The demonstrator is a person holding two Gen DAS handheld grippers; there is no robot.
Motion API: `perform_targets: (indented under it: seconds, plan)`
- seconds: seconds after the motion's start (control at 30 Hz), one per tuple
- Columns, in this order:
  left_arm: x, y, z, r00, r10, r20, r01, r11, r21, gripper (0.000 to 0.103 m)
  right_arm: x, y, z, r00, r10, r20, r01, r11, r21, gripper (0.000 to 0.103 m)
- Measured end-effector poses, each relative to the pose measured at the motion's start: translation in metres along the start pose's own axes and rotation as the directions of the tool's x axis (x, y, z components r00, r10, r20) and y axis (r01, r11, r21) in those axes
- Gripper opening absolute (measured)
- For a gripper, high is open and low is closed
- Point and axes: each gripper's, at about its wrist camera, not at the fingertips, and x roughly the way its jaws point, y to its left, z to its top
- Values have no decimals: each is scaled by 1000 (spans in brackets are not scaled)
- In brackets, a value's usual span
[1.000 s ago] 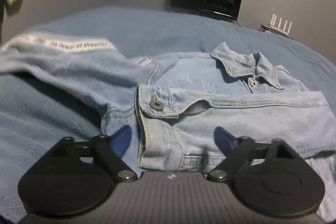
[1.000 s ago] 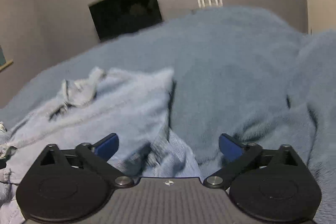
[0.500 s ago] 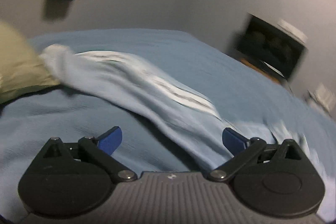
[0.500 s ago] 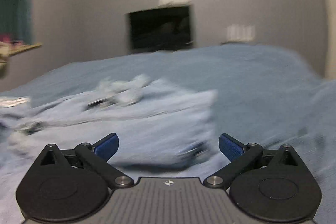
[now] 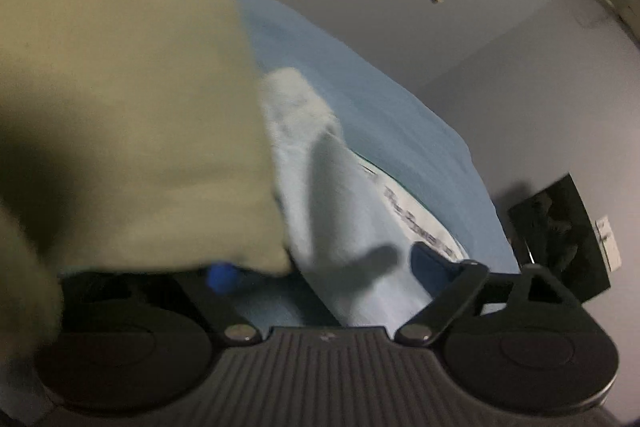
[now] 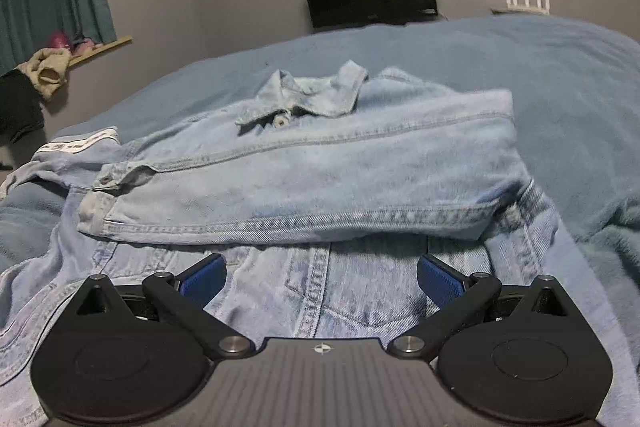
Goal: Fold large clothes
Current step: 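Grasp the other taped sleeve cuff with the left tool and lift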
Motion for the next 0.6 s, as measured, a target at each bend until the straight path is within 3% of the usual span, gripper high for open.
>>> perform_targets:
  seconds: [0.2, 0.3, 0.4, 0.47, 0.5, 0.53, 0.6]
  plan:
    - [11, 9, -1, 1000, -4, 27, 4, 1000, 16, 71, 21, 6, -7, 999, -7, -52, 7, 1000, -6, 102]
    - [10, 6, -13, 994, -92, -52, 87, 992, -91, 71, 21, 14, -9, 999, -13, -52, 11, 999, -48, 102]
    - [8, -6, -23, 991, -113, -69, 108, 992, -69, 68, 19, 19, -11, 999, -15, -46, 11, 997, -77, 102]
    - [9, -11, -24, 993, -104, -62, 101, 994, -50, 41, 18, 18, -11, 999, -15, -45, 11, 997, -82, 102]
    - [9, -12, -23, 993, -101, -59, 98, 994, -55, 17, 17, 17, -12, 999, -14, -43, 10, 997, -80, 102]
    - [7, -13, -22, 993, -112, -49, 108, 992, -67, 2, 16, 16, -12, 999, -11, -40, 8, 997, -77, 102]
    - [-2, -26, -22, 992, -128, 4, 128, 991, -33, 1, 15, 15, -12, 999, -6, -32, 4, 997, -71, 102]
